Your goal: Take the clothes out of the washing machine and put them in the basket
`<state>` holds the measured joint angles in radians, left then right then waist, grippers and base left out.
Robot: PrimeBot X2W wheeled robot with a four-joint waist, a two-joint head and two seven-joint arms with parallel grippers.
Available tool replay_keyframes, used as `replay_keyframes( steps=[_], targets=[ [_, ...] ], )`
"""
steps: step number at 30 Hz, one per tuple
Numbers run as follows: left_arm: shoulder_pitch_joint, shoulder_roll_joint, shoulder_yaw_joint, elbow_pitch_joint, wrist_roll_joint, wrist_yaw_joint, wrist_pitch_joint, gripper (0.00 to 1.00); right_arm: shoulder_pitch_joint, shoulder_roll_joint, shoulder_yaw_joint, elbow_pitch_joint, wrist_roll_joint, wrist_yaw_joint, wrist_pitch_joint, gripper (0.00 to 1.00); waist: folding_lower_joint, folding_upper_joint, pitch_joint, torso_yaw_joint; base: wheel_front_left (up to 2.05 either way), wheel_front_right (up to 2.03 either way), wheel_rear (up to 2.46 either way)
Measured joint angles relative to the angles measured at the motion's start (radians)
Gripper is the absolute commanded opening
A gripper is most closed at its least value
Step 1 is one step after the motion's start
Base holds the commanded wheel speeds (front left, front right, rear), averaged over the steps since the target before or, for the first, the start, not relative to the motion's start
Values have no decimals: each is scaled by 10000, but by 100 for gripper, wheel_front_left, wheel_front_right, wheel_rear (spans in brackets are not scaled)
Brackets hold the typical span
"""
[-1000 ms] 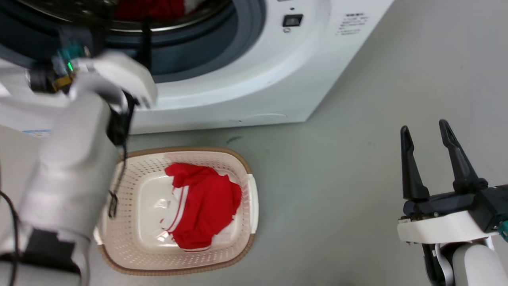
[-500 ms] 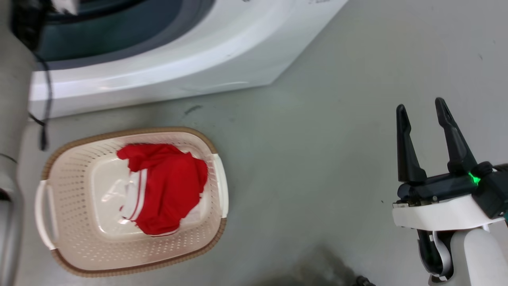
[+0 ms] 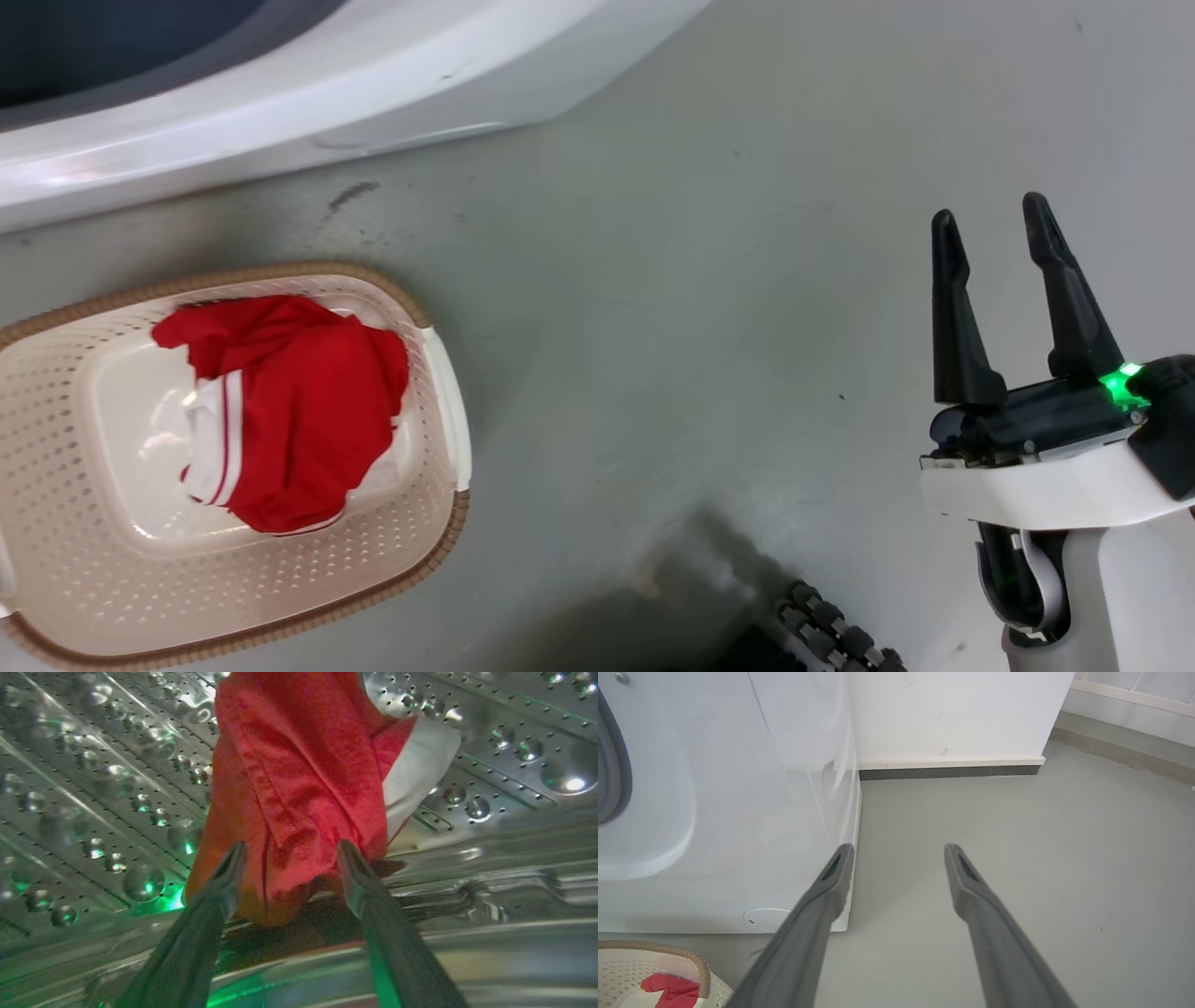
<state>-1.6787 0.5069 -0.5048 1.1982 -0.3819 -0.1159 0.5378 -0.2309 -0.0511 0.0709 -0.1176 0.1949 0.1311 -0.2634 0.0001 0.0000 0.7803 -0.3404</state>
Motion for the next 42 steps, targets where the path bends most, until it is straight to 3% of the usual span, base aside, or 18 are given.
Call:
replay_keyframes(
  steps=[17,18,19,20,42],
  targets=[
    [-281,430,-341,-449,104,295,562,100,-135,-4,21,-184,249,0,0,100,0,0,793,-399,0,0,0],
    [-286,428,-345,-504,98,307,479,96,-219,-15,19,-167,257,0,0,100,-2,1,860,-365,0,0,0],
    [-286,439,-330,-545,82,313,485,69,-256,-4,46,-150,257,2,0,100,0,0,904,-346,0,0,0],
    [-306,451,-332,-602,65,316,487,0,-258,0,44,-150,257,4,0,100,0,0,933,-330,0,0,0],
    [604,226,-493,-1580,-173,575,-1195,0,-234,-2,12,77,-42,4,0,100,-1,0,425,35,0,0,0]
  ],
)
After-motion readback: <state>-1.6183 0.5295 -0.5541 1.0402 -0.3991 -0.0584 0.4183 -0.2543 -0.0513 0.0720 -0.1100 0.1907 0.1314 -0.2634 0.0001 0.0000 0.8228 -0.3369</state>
